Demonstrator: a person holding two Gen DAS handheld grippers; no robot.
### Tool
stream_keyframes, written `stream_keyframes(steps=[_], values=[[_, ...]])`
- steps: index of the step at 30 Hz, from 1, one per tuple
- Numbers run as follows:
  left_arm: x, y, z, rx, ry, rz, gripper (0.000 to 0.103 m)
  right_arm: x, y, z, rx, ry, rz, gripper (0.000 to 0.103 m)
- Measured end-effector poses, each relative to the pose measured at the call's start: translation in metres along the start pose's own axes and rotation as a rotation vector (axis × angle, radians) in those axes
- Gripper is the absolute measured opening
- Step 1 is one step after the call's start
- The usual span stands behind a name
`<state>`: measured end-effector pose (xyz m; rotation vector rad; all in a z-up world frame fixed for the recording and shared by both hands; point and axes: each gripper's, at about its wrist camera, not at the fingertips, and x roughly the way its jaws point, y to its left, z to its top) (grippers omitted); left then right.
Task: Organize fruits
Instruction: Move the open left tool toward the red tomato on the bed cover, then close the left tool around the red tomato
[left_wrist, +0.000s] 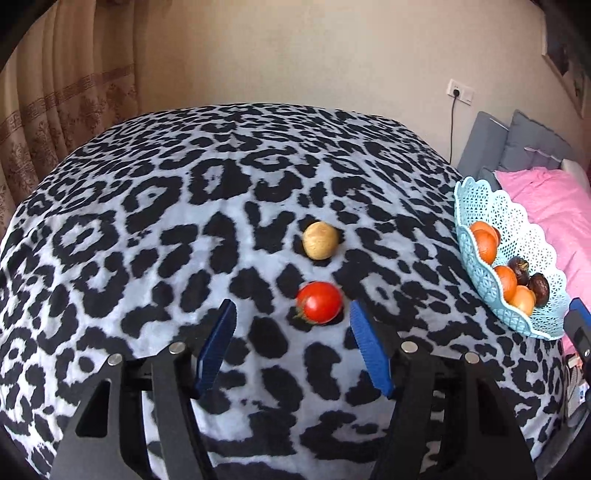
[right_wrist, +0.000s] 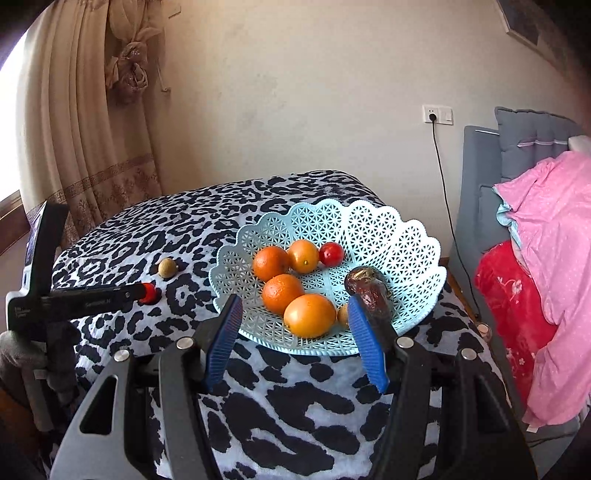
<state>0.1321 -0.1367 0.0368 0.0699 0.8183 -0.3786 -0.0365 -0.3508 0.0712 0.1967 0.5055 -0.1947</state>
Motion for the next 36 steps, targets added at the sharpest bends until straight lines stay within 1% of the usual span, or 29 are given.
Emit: stream_keyframes(steps=[1, 4, 9, 13, 18, 24, 27, 36], values=[[0.001, -0.001, 0.001, 0.002, 0.002, 0.0, 0.062, 0.0, 0.0, 0.0, -0.002, 0.0, 0.0, 0.061], [0.01, -0.007, 0.005, 0.01, 0.023, 0.004, 0.053, 0.0, 0.0, -0.001, -0.002, 0.002, 0.001, 0.061], [0.02, -0.011, 0.005, 0.014, 0.051, -0.023, 0.038, 0.002, 0.002, -0.001, -0.008, 0.007, -0.002, 0.061], [0.023, -0.012, 0.004, 0.022, 0.055, -0.041, 0.029, 0.002, 0.003, -0.002, -0.016, 0.01, -0.006, 0.061], [0.021, -0.013, 0.001, 0.03, 0.036, -0.061, 0.028, 0.003, 0.003, -0.001, -0.013, 0.01, -0.021, 0.061], [0.003, -0.015, -0.001, 0.044, -0.037, -0.041, 0.028, 0.004, 0.004, 0.0, -0.011, 0.011, -0.05, 0.061], [-0.002, -0.013, -0.002, 0.042, -0.057, -0.035, 0.028, 0.006, 0.006, 0.001, -0.013, 0.014, -0.057, 0.061], [-0.013, -0.002, -0.001, 0.003, -0.094, -0.029, 0.028, 0.012, 0.028, 0.011, -0.039, 0.017, -0.03, 0.061]])
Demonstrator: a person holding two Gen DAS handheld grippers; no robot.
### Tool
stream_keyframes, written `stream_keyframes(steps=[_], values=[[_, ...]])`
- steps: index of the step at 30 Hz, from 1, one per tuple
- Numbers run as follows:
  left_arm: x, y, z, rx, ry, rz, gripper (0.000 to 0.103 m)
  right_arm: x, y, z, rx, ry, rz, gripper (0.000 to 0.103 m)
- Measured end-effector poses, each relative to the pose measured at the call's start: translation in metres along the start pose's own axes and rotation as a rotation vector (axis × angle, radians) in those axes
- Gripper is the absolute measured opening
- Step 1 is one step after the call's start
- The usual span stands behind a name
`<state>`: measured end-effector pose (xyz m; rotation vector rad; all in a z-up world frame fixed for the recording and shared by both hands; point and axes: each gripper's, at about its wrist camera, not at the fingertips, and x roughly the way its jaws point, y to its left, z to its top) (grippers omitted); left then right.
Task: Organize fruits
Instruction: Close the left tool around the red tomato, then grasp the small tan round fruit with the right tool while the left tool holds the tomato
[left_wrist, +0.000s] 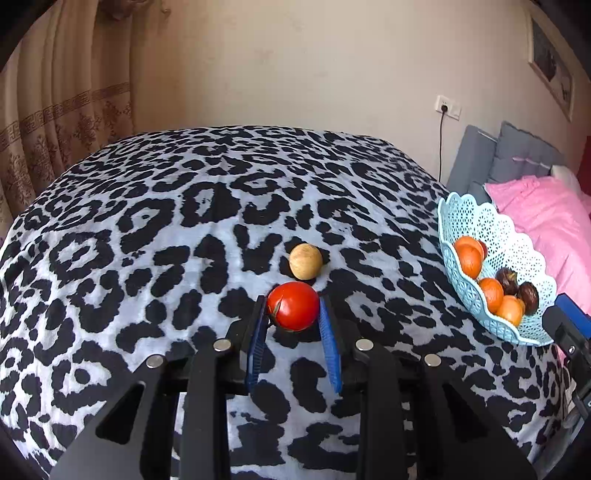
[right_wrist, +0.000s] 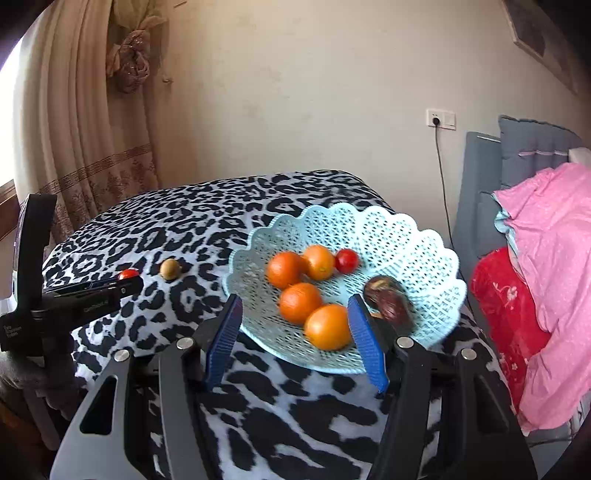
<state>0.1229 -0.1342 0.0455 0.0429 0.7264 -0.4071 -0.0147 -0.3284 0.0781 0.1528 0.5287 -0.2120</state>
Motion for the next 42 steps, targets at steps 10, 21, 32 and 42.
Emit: stream_keyframes(steps=[10, 21, 32, 42], values=[[-0.013, 0.014, 0.004, -0.049, -0.043, -0.002, 0.028, 0.009, 0.03, 0.01, -0.054, 0.018, 0.054, 0.061], [-0.025, 0.059, 0.01, -0.23, -0.071, 0.012, 0.028, 0.029, 0.061, 0.022, -0.104, 0.091, 0.153, 0.061], [-0.028, 0.087, 0.009, -0.343, -0.081, 0.047, 0.028, 0.072, 0.111, 0.035, -0.195, 0.177, 0.258, 0.061], [-0.026, 0.093, 0.007, -0.369, -0.078, 0.074, 0.028, 0.134, 0.142, 0.044, -0.195, 0.286, 0.286, 0.06]])
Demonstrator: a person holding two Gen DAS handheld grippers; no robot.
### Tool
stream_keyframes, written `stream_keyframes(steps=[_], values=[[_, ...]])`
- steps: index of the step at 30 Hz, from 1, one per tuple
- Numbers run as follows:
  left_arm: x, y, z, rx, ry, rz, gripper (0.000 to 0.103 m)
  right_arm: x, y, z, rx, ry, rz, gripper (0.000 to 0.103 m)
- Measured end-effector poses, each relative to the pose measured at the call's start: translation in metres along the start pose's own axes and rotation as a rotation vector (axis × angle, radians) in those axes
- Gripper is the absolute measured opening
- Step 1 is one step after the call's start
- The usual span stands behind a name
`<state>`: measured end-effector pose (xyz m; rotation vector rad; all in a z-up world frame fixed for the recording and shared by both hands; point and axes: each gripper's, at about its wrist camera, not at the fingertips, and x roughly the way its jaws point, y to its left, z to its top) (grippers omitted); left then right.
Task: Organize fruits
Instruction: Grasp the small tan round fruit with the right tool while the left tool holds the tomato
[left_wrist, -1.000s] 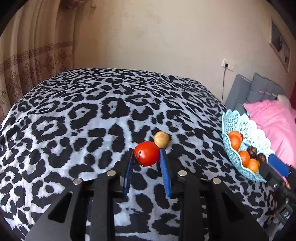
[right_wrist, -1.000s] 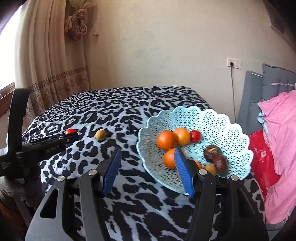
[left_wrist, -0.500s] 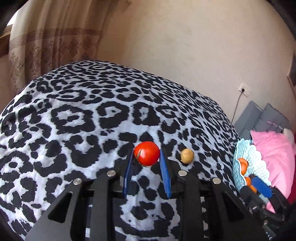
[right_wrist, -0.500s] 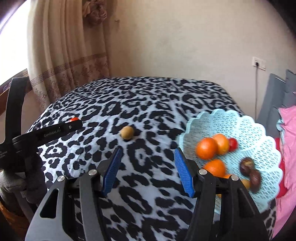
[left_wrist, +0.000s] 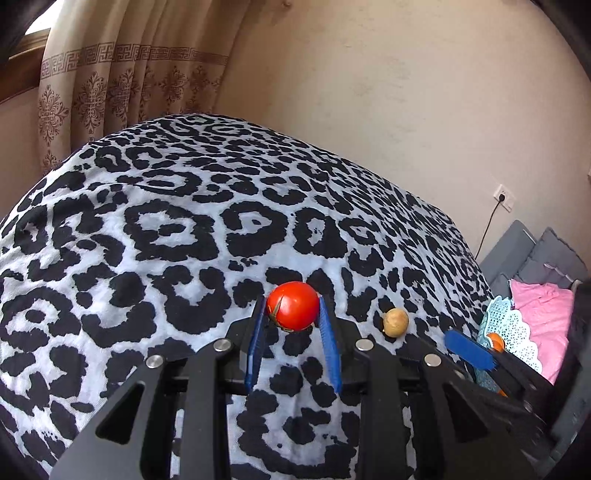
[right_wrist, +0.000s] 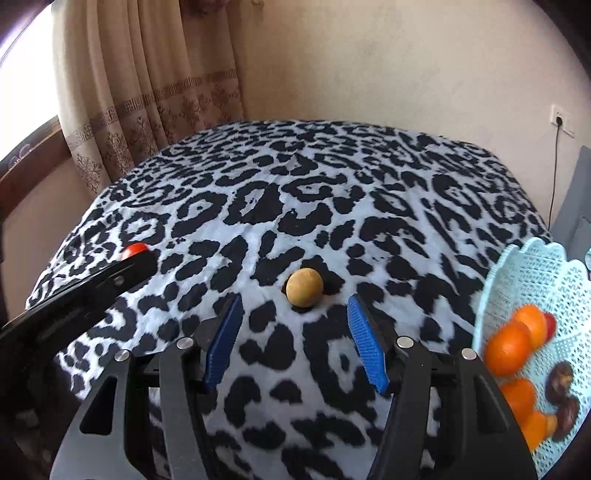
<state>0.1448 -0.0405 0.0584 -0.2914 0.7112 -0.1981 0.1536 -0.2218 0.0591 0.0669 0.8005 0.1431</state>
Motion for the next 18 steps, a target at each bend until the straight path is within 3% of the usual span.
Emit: stream_keyframes(steps=[7, 12, 18], values=[[0.0, -0.002, -0.002, 0.009, -0.004, 0.0, 0.028, 0.032, -0.001, 0.011, 0.005, 0.045, -0.017, 0.047], [0.001, -0.002, -0.003, 0.008, 0.003, -0.002, 0.028, 0.046, -0.001, 0.011, 0.006, 0.076, -0.021, 0.033], [0.002, -0.003, -0.003, 0.016, 0.007, -0.004, 0.028, 0.047, -0.003, 0.011, 0.023, 0.074, -0.028, 0.027]])
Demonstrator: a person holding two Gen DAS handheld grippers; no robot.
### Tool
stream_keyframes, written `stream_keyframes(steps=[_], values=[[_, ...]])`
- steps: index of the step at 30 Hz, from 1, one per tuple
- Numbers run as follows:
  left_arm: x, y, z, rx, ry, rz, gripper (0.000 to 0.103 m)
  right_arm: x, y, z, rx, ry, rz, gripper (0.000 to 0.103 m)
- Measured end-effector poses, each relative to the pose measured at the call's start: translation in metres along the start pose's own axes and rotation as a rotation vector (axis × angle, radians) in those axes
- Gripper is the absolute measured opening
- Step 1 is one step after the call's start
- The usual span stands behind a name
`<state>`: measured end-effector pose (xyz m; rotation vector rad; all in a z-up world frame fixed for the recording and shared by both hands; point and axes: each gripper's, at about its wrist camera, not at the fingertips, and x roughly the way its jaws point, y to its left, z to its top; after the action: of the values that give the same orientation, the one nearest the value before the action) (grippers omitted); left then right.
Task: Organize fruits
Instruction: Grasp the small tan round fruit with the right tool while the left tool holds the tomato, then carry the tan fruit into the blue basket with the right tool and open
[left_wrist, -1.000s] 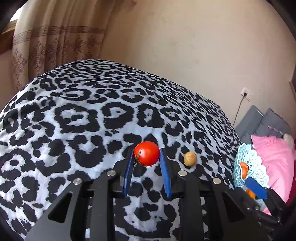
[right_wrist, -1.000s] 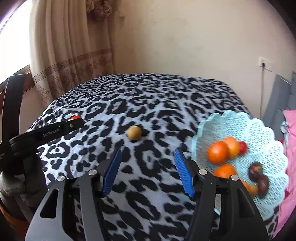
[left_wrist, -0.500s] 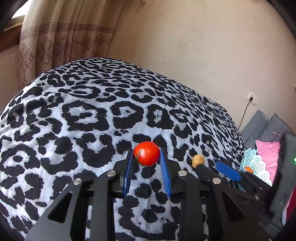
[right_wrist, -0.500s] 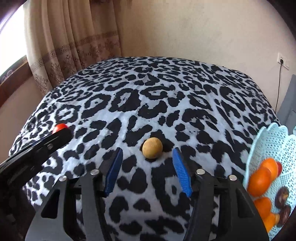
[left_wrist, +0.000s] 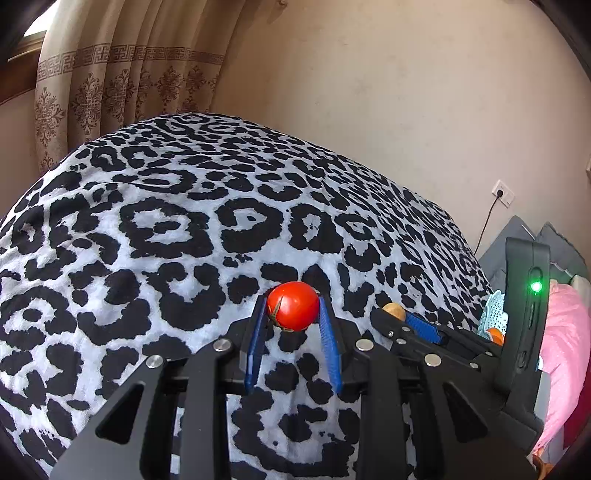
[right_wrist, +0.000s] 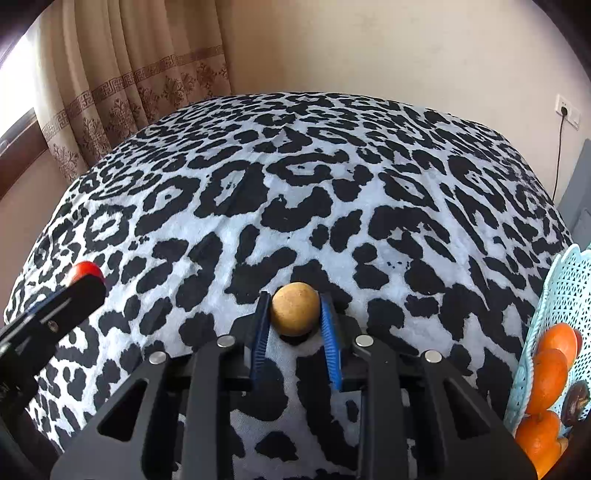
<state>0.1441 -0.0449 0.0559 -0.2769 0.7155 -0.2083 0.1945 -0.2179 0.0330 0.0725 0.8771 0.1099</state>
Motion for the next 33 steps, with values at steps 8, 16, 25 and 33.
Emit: stream_keyframes(steps=[8, 16, 25, 33], values=[[0.0, -0.002, -0.001, 0.007, -0.002, 0.001, 0.028, -0.021, 0.0, -0.006, 0.003, -0.043, 0.006, 0.027], [-0.003, -0.007, -0.003, 0.03, -0.015, 0.01, 0.028, -0.047, 0.002, -0.013, 0.011, -0.083, 0.016, 0.027], [-0.007, -0.013, -0.006, 0.059, -0.033, 0.014, 0.028, -0.079, -0.004, -0.022, 0.039, -0.13, 0.019, 0.028], [-0.01, -0.019, -0.008, 0.085, -0.04, 0.012, 0.028, -0.104, -0.014, -0.032, 0.067, -0.161, 0.018, 0.028]])
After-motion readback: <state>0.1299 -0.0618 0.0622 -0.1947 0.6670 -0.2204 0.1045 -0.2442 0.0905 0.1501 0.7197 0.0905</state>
